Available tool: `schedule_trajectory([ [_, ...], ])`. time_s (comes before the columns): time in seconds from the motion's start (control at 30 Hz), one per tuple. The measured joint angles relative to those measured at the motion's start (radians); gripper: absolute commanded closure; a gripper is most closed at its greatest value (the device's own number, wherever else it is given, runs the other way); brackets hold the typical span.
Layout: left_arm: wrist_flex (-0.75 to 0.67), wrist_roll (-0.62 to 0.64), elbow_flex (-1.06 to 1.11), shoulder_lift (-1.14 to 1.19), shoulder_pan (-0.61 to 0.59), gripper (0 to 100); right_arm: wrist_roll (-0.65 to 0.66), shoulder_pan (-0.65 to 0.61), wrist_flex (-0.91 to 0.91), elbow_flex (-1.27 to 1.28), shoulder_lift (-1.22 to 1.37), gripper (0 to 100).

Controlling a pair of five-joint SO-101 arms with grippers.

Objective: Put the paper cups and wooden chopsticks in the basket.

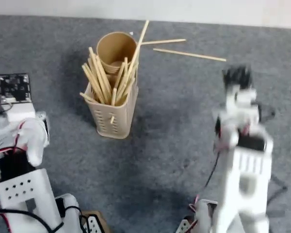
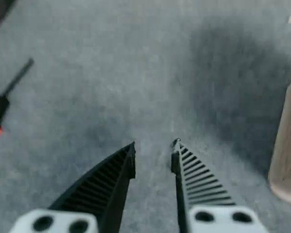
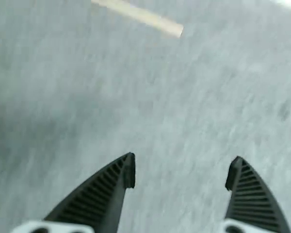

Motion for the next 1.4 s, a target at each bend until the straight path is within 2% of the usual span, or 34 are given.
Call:
schedule_trajectory([
  [0.1,-0.101,0.006,0.135,0.0,-0.002,85,-0.048,-0.017,-0.104,-0.261,0.301,69.5],
  [0.2,-0.241,0.064,0.287,0.0,0.0,85,-0.103,-0.069,-0.235,-0.508,0.615,69.5],
  [0.33,-0.417,0.094,0.437,0.0,0.0,85,-0.121,-0.133,-0.463,-0.836,1.066,69.5],
  [0.47,-0.453,0.097,0.47,0.0,0.0,85,-0.123,-0.181,-0.598,-1.212,1.545,69.5],
  [0.6,-0.459,0.097,0.485,0.0,0.018,85,-0.13,-0.209,-0.618,-1.674,2.022,73.4],
  [0.7,-0.462,0.097,0.496,0.0,0.04,85,-0.13,-0.21,-0.572,-2.047,2.282,76.1],
  [0.83,-0.462,0.097,0.499,0.0,0.044,85,-0.13,-0.199,-0.348,-2.323,2.414,76.4],
  [1.0,-0.462,0.097,0.499,0.0,0.044,85,-0.13,-0.16,0.014,-2.366,2.346,76.6],
  [1.07,-0.462,0.097,0.499,0.0,0.044,85,-0.13,-0.147,0.19,-2.368,2.289,80.3],
  [1.23,-0.462,0.097,0.499,0.0,0.044,85,-0.103,-0.124,0.646,-2.368,2.157,99.5],
  [1.3,-0.462,0.097,0.499,0.0,0.044,85,-0.048,-0.11,0.789,-2.368,2.12,98.8],
  [1.4,-0.462,0.097,0.499,0.0,0.044,85,-0.021,-0.101,0.881,-2.352,2.07,97.8],
])
